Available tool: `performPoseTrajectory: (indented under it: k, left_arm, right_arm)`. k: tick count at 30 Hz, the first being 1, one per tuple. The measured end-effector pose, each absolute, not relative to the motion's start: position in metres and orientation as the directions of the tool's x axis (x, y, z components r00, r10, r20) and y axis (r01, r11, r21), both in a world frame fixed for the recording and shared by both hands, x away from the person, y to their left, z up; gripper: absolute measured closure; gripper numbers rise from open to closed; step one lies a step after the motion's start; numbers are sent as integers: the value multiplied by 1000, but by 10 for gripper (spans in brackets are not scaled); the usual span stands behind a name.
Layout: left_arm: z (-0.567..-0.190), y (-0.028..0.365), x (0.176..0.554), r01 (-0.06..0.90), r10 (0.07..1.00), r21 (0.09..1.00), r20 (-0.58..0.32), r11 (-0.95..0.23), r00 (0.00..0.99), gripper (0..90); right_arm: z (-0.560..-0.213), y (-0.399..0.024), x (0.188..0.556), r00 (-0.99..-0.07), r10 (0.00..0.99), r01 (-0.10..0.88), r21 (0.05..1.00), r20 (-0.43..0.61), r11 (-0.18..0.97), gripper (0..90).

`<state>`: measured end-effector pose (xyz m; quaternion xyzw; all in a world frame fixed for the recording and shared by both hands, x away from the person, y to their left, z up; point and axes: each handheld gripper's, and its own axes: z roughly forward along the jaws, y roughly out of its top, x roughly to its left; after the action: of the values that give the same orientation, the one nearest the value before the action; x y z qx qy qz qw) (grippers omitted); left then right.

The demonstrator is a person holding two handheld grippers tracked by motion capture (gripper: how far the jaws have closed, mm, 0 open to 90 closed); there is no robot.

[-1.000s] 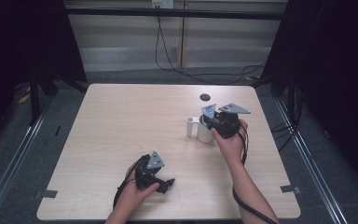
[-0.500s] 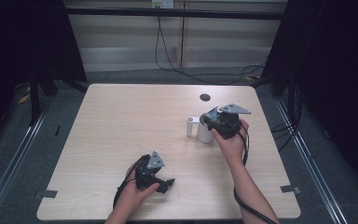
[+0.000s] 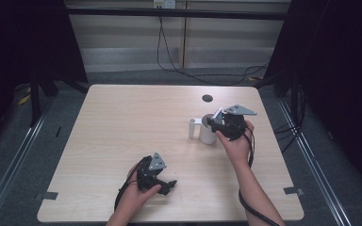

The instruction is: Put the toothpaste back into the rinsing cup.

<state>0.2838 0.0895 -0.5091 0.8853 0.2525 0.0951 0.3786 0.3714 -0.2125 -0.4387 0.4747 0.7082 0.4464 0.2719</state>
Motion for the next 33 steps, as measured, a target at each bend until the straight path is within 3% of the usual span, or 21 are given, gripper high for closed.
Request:
performPoseTrajectory:
  k: [33]
  left_arm:
    - [-509, 89, 284, 375, 519, 718, -23, -586, 854, 103]
  right_arm:
    - [-437, -219, 363, -436, 899, 441, 880, 41, 174, 234]
